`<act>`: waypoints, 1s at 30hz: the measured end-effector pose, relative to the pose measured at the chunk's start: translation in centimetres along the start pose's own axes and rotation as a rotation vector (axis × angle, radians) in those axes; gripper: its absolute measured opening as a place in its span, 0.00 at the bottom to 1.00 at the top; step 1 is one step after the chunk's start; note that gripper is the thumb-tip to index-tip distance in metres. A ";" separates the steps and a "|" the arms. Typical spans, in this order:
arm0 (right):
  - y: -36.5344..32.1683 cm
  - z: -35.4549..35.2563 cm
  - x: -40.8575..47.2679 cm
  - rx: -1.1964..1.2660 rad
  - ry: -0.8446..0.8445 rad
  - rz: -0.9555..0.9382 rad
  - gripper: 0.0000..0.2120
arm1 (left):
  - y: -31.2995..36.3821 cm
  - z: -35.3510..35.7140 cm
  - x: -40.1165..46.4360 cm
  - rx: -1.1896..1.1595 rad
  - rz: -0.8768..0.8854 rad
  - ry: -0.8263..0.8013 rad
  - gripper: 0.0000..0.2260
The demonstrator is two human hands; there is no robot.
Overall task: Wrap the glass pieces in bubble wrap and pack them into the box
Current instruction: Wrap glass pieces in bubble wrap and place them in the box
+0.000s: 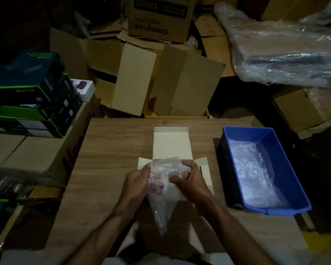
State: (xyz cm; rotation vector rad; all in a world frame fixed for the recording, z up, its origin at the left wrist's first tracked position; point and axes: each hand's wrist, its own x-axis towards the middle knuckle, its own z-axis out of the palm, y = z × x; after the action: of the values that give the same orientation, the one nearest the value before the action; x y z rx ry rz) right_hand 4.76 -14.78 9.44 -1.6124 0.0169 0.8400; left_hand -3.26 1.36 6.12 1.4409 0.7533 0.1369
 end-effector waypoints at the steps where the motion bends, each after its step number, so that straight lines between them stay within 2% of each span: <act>1: 0.3 0.2 0.1 0.025 0.036 0.000 0.28 | 0.1 -0.4 0.3 -0.012 -0.039 0.003 0.19; 3: 0.8 0.4 0.3 0.097 0.112 0.023 0.21 | 0.2 -1.4 1.0 -0.038 -0.160 -0.013 0.19; 6: 1.1 0.4 0.7 0.126 0.169 0.043 0.17 | 0.5 -3.0 1.9 -0.101 -0.330 -0.046 0.18; 9: 1.3 0.1 0.8 0.196 0.174 -0.021 0.11 | 0.4 -3.9 2.5 -0.094 -0.332 -0.054 0.14; 10: 1.4 0.0 0.7 0.209 0.172 -0.038 0.09 | 0.3 -3.9 2.6 -0.083 -0.302 -0.043 0.14; 14: 2.0 0.2 1.0 0.134 0.184 -0.060 0.14 | -0.2 -3.4 2.2 -0.028 -0.023 0.045 0.14; 17: 2.1 0.6 1.6 0.149 0.226 0.022 0.11 | -0.8 -3.8 2.0 0.038 0.178 -0.024 0.20; 20: 2.2 1.0 2.4 0.158 0.237 0.056 0.08 | -1.2 -4.4 2.3 0.083 0.305 -0.161 0.15; 22: 2.3 1.1 2.7 0.088 0.223 0.041 0.06 | -1.1 -4.8 2.6 0.189 0.400 -0.159 0.06; 23: 2.2 1.1 2.6 0.088 0.186 0.040 0.11 | -0.9 -4.9 2.7 0.214 0.413 -0.139 0.06; 26: 2.0 0.7 2.2 0.146 0.062 0.003 0.22 | 0.1 -6.0 2.9 0.083 0.276 -0.180 0.11; 28: 1.8 0.2 2.0 0.108 0.058 -0.039 0.24 | 0.6 -7.0 2.9 0.043 0.182 -0.302 0.24; 30: 1.7 -0.1 1.7 0.065 0.080 -0.077 0.27 | 1.0 -7.6 2.8 0.138 0.165 -0.343 0.33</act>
State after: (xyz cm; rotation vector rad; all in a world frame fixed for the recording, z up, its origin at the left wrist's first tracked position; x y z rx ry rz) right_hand 5.24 -14.58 7.09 -1.5750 0.0376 0.7090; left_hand -4.82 9.35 6.39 1.6054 0.3682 -0.0376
